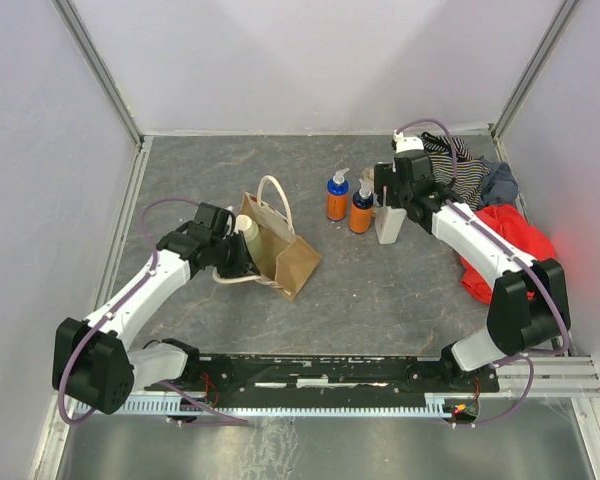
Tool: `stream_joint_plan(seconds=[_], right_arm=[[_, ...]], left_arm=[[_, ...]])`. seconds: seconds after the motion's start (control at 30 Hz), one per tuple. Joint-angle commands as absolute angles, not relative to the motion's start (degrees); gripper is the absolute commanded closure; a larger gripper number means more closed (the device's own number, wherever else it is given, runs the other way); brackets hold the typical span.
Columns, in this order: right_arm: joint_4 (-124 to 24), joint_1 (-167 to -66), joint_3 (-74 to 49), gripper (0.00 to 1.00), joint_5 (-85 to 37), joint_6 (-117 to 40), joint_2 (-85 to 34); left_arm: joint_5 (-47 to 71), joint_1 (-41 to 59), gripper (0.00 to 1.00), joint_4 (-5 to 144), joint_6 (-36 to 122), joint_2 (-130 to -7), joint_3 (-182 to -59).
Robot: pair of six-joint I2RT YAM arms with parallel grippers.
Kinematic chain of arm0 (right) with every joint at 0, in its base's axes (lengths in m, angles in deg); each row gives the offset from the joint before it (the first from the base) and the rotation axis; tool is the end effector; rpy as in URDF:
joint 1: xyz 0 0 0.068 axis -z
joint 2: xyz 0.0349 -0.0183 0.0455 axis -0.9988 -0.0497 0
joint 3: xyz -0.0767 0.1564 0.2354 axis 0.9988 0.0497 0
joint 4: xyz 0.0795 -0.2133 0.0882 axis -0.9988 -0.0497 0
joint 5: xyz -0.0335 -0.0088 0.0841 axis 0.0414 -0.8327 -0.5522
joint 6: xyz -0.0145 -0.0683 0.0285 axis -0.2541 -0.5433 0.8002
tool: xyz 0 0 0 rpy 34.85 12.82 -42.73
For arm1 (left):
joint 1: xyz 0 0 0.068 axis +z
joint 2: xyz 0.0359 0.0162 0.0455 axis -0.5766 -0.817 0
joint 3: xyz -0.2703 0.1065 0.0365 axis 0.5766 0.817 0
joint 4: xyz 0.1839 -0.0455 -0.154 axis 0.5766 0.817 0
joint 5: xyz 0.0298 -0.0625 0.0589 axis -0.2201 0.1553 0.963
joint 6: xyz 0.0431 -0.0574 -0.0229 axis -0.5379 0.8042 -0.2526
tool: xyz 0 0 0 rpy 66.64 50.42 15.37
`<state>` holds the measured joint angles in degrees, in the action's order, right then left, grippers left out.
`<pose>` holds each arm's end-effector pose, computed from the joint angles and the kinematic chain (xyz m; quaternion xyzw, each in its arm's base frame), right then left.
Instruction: Take the personal care products out of the canvas bag
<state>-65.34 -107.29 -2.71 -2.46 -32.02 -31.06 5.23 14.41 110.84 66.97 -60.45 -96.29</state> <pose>0.3295 0.1046 0.2902 0.0005 0.8908 0.0236 0.4537 0.1949 -0.0916 0.2390 -0.0864 0.9529 -0.2347 0.1715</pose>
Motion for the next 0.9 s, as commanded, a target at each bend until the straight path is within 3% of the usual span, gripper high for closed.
stream_joint_plan(seconds=[0.0, 0.17, 0.33, 0.57, 0.87], right_arm=[[-64.8, -107.3, -6.0, 0.15, 1.9, -31.3, -27.1], [-69.2, -112.1, -8.9, 0.12, 3.6, -33.0, -20.1], [-73.6, -125.6, -17.3, 0.12, 0.4, -35.1, -17.7], [-74.9, -138.4, -26.6, 0.12, -12.7, -34.0, -24.8], [-68.9, -143.3, -26.1, 0.12, -20.8, -29.4, -34.3]], left_arm=[[2.7, 11.6, 0.69, 110.7, 69.8, -60.0, -99.2], [4.1, 9.1, 0.68, 111.0, 71.0, -59.3, -99.2], [6.6, 9.0, 0.59, 113.0, 70.9, -58.0, -98.7], [15.7, 9.1, 0.43, 115.5, 73.5, -55.3, -98.8], [21.4, 9.2, 0.37, 115.5, 77.4, -51.2, -100.1]])
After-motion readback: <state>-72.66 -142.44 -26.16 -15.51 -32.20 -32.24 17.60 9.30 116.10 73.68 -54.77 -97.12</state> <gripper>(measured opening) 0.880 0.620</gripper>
